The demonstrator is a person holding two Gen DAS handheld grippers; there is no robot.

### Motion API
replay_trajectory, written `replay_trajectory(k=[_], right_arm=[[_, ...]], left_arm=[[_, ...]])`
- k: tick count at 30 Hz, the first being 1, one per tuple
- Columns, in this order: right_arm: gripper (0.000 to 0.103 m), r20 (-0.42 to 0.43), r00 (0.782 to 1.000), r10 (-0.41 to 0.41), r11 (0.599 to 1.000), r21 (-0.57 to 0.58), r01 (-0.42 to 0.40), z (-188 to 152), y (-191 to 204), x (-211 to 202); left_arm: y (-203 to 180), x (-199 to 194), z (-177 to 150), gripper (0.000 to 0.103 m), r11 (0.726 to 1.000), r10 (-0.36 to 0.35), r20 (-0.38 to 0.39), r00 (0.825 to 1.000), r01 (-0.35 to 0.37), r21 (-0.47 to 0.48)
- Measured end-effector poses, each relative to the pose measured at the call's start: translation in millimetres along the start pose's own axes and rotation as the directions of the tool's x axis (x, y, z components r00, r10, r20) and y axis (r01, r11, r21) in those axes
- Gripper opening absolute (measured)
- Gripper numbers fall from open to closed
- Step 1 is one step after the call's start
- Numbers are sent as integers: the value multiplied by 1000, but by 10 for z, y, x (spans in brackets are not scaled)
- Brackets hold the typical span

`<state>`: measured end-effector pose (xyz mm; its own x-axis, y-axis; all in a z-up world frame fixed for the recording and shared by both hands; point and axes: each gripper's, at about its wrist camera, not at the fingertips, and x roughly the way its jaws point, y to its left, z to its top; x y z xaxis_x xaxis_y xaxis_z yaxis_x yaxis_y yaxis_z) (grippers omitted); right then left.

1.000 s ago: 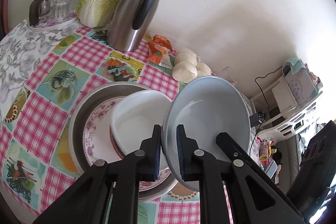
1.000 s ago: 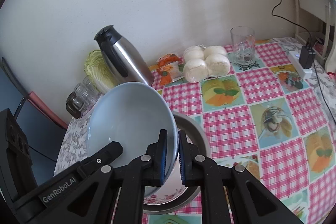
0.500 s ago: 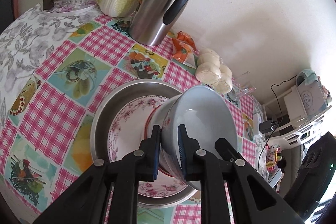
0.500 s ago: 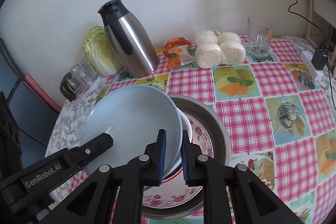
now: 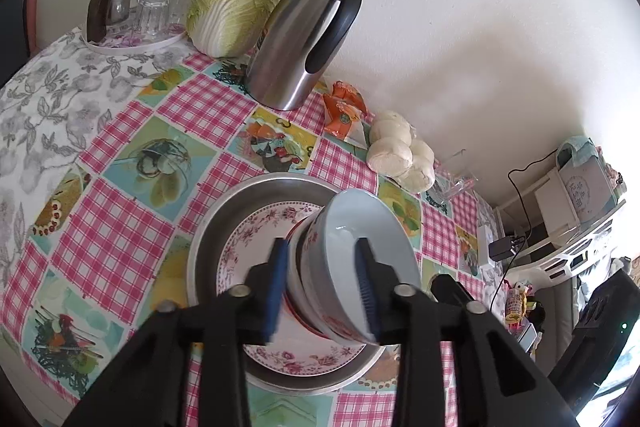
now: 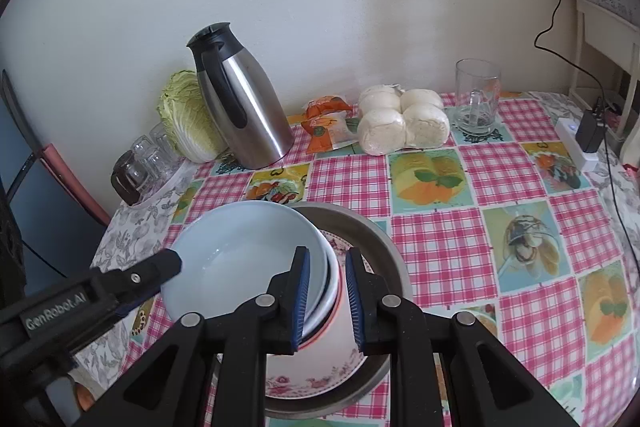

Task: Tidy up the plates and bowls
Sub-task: 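Lower the blue-grey bowl into the square white bowl, then open both grippers to release the blue-grey bowl and withdraw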

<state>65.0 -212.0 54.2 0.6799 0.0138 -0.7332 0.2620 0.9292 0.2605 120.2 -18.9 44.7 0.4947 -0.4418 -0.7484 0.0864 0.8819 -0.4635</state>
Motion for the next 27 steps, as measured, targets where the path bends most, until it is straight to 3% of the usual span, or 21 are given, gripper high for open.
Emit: replay_trajectory(k=[3,5,11,18,27], right_arm=[[63,9,1000,-18,1000,-11,18,-61,-24,-89],[65,10,999,-36,999,-25,37,-117,-31,-127],[79,-29,996,-86,993,-81,83,-351,-50,-129],[102,-32,993,-113,987,-114,109,-550,-74,-148],[103,-35,990,-135,981,-143,128,-738,-94,-166]], left_arm=[[54,-52,-31,64,1000,28,3,1000,-28,-4],[96,-82,-70,77,998,64,4,998,-64,2],[195,-129,-246,90,986,155,-1,988,-155,59],[265,-161,-434,95,963,241,4,971,-239,126],[295,-91,-639,97,946,283,-34,959,-273,173]])
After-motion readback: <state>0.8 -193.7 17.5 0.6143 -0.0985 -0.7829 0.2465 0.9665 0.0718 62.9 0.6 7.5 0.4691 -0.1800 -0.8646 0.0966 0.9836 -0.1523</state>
